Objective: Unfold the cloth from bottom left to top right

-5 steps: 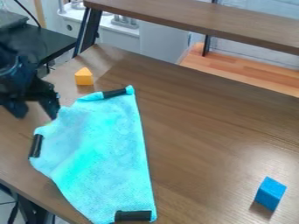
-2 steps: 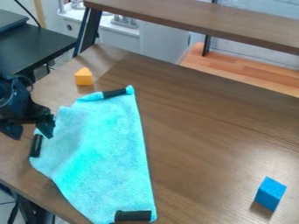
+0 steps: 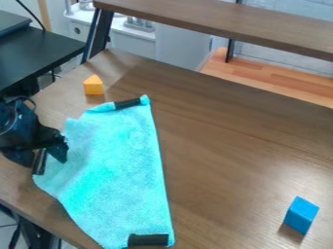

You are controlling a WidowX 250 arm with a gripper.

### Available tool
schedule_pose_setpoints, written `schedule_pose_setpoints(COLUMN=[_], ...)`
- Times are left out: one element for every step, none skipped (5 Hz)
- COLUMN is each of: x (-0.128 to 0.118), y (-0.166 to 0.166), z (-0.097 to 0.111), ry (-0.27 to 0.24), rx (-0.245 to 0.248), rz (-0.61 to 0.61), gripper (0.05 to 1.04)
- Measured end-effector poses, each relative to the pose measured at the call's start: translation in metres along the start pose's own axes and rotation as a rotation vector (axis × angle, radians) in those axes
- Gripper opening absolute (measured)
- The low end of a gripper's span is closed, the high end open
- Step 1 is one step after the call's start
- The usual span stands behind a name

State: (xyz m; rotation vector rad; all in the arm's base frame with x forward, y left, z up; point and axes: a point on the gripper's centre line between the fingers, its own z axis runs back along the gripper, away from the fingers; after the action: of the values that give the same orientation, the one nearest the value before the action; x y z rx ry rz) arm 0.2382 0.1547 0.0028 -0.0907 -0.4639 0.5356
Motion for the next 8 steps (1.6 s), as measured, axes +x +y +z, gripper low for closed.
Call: schedule_pose_setpoints(x=[0.0, -0.002, -0.003, -0.006, -0.006, 0.001, 0.017, 0.025], y=[0.001, 0.004, 0.005, 0.002, -0.001, -0.01, -0.026, -0.052], z=[-0.001, -0.003, -0.003, -0.003, 0.003, 0.013, 0.036, 0.048], ry=[-0.002, 0.011, 0.019, 0.038, 0.048, 0.044, 0.031, 0.058], rx=[0.002, 0.019, 0.025, 0.009, -0.001, -0.007, -0.003, 0.034], rz=[0.004, -0.001, -0.003, -0.01, -0.006, 0.018, 0.076, 0.137], gripper=[0.997, 0.922, 0.603, 0.334, 0.134, 0.055, 0.049, 0.049])
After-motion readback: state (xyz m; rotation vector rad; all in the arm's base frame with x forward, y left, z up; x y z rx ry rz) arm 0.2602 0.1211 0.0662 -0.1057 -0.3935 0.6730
